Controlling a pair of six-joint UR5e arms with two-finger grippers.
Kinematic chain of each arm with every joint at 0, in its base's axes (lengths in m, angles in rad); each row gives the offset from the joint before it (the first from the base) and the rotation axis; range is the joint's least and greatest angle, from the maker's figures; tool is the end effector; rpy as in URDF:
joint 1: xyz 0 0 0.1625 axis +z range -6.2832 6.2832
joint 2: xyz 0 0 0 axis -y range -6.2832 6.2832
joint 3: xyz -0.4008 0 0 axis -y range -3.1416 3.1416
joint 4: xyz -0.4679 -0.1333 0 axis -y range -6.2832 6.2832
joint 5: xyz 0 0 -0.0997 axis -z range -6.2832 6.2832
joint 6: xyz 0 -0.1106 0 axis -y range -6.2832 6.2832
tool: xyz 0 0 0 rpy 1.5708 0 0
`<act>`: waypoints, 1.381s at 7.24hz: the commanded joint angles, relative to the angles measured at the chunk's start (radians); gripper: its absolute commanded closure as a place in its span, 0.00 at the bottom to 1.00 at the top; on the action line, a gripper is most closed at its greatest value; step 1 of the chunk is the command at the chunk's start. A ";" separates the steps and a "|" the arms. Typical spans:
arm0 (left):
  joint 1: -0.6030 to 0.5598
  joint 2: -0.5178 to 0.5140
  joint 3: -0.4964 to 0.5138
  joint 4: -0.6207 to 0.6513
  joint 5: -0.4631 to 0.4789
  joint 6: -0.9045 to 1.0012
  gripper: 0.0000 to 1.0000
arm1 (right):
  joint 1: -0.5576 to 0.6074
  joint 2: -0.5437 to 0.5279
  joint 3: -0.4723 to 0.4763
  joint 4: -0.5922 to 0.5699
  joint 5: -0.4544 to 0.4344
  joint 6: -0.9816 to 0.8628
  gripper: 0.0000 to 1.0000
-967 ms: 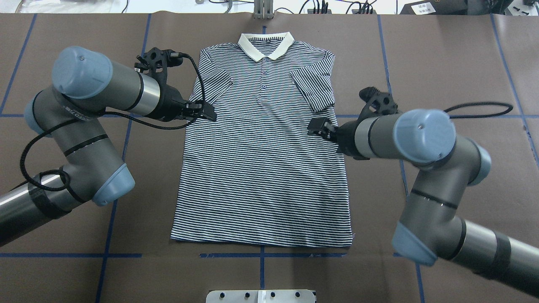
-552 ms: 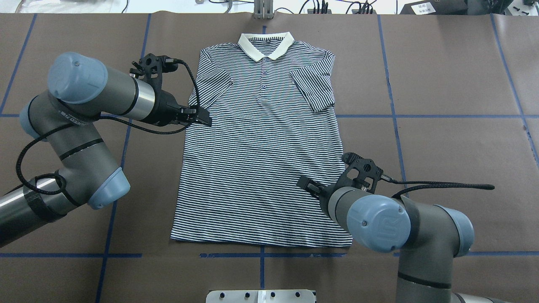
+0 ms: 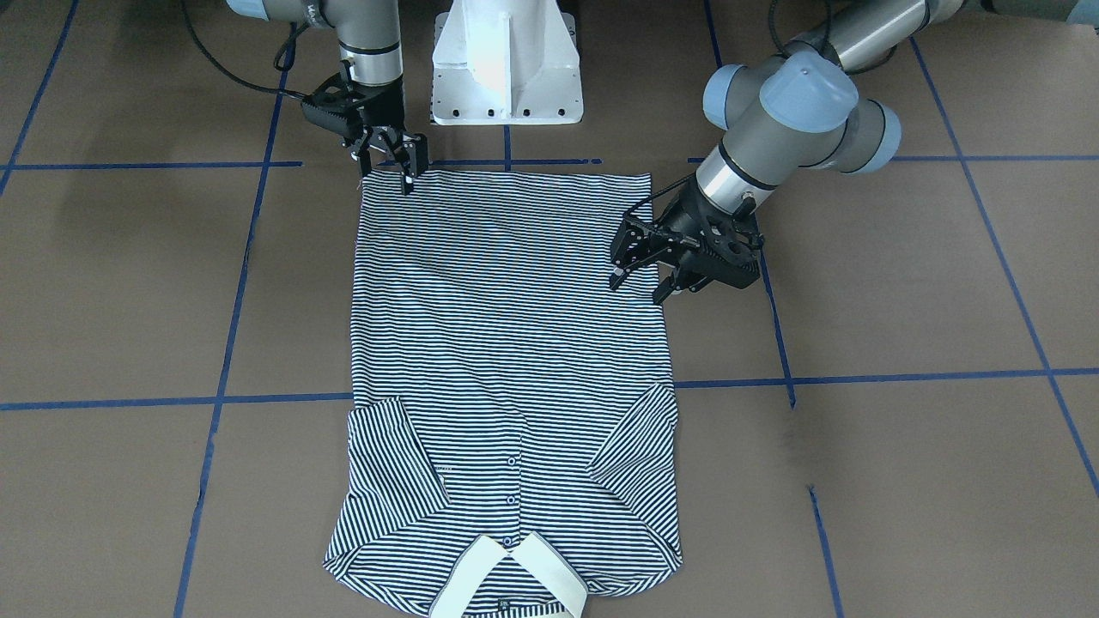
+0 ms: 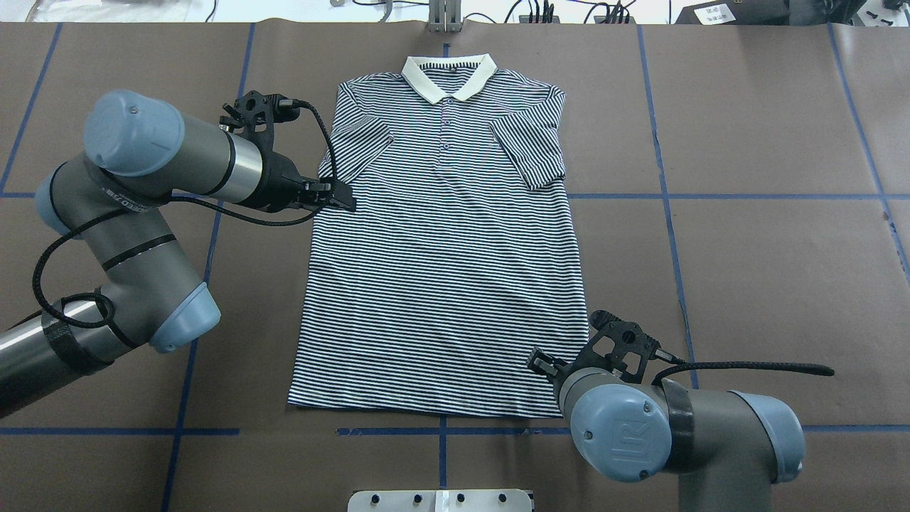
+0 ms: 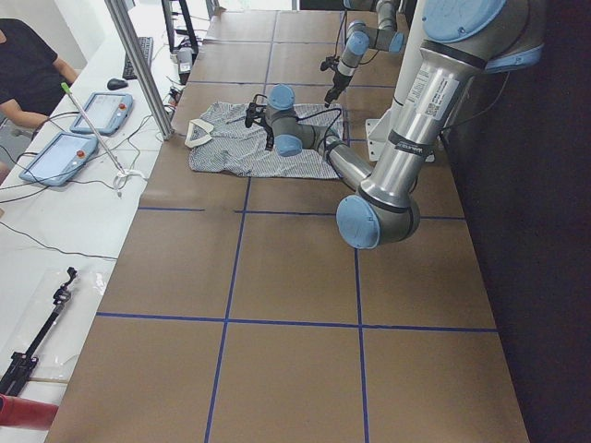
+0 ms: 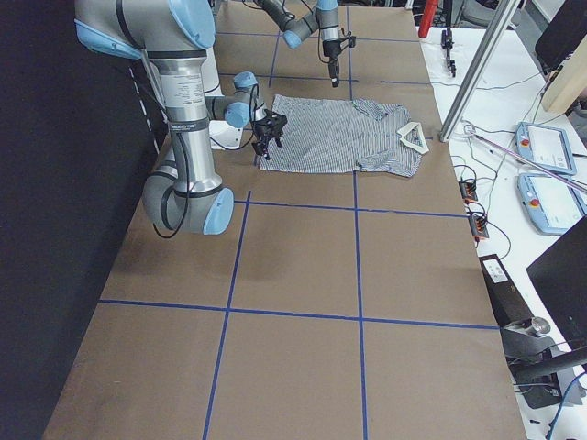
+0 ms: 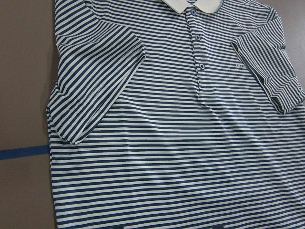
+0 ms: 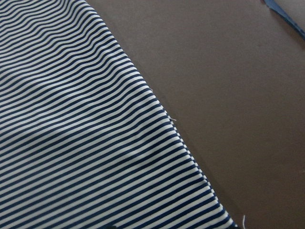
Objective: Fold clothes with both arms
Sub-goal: 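Move the left gripper down to the other hem corner nearest the robot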
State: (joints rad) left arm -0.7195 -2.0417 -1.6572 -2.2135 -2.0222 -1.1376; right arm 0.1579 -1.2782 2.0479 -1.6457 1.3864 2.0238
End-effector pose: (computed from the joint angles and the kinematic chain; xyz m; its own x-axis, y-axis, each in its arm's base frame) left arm 0.4763 -0.5304 0.2153 0.3679 0.1798 -0.9123 0.1463 0.9577 0.2478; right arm -0.5662 -0.2457 0.2403 0.5637 0.5254 0.6373 -0.5753 0.8034 -0.1536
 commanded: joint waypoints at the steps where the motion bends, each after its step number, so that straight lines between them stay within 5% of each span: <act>1: 0.000 0.000 0.000 0.000 0.000 -0.001 0.31 | -0.014 -0.009 -0.032 -0.003 0.002 0.007 0.20; 8: 0.000 0.002 0.008 0.000 0.000 -0.004 0.28 | -0.034 -0.044 -0.029 -0.003 0.034 0.023 0.31; 10: 0.002 0.002 0.008 0.000 0.000 -0.004 0.28 | -0.044 -0.044 -0.028 -0.003 0.033 0.042 0.77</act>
State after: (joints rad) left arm -0.7184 -2.0395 -1.6491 -2.2135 -2.0218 -1.1412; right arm 0.1195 -1.3220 2.0191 -1.6491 1.4194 2.0520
